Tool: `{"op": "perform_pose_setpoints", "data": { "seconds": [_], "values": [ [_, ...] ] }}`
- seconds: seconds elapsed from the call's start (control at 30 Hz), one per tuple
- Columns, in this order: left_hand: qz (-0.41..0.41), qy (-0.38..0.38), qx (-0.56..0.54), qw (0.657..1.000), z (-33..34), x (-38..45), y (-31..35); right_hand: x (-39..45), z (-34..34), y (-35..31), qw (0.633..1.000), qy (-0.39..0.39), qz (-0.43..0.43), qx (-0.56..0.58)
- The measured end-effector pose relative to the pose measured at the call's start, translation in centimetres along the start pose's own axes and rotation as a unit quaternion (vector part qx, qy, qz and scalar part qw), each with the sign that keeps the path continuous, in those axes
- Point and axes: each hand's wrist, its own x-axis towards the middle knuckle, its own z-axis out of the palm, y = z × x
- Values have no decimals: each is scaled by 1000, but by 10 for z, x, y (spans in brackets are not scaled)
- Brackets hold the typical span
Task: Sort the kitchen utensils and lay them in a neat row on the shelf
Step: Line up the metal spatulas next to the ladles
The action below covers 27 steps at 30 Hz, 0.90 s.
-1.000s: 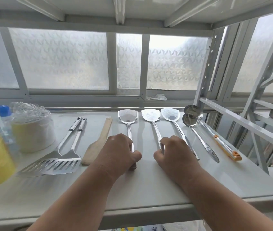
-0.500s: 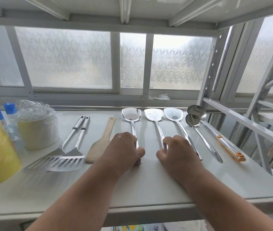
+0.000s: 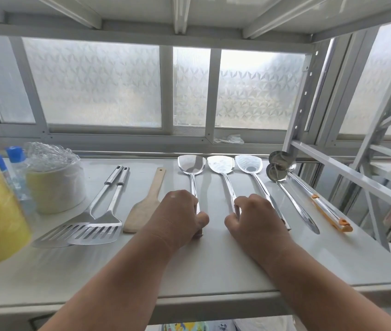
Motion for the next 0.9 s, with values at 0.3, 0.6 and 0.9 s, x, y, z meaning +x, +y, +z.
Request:
{"op": "perform_pose_setpoints", "data": {
  "seconds": [0.3,0.6,0.9],
  "values": [
    [-11,12,-3,1000,-3,-5,5,-1,-1,-1,1000,-19,14,10],
    [-10,23,33,999,-5,-6,8,-4,-3,-2,999,-23,24,9],
    [-21,22,30,999,-3,-6,8,-6,-4,-5,999,-33,39,7]
  ]
}}
